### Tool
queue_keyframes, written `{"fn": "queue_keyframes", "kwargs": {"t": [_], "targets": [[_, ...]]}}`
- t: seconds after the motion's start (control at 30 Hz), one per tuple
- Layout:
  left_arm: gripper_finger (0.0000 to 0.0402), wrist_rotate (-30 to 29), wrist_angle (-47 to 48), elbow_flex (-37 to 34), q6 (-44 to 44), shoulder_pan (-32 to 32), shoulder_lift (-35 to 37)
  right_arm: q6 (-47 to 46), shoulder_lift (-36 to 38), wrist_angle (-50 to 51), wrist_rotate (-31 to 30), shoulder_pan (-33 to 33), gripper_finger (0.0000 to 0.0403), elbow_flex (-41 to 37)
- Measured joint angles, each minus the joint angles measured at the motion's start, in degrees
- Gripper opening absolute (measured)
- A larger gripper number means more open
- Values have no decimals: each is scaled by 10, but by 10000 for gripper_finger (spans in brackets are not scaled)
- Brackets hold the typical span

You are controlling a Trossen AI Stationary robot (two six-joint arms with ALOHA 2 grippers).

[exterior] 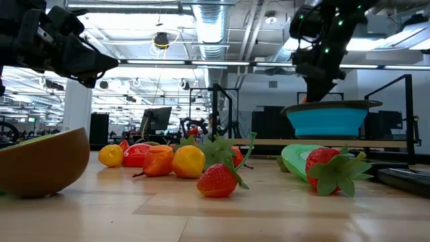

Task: Pick & Place Fruit
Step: Put the orange pear into the blue colander, then put the half green pear into the blue colander

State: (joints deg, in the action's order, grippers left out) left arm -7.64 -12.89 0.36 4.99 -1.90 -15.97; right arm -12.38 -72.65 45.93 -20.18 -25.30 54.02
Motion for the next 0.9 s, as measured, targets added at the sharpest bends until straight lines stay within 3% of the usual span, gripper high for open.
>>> {"fn": "queue_keyframes", "kwargs": {"t": [0.2, 0.6, 0.9], "targets": [[1, 0, -1, 0, 0, 0, 0, 10, -7, 0, 3, -26, 96, 0], [1, 0, -1, 0, 0, 0, 0, 51, -8, 1, 6, -30, 187, 0], [1, 0, -1, 0, 0, 0, 0, 70, -8, 52, 6, 21, 164, 78]]}}
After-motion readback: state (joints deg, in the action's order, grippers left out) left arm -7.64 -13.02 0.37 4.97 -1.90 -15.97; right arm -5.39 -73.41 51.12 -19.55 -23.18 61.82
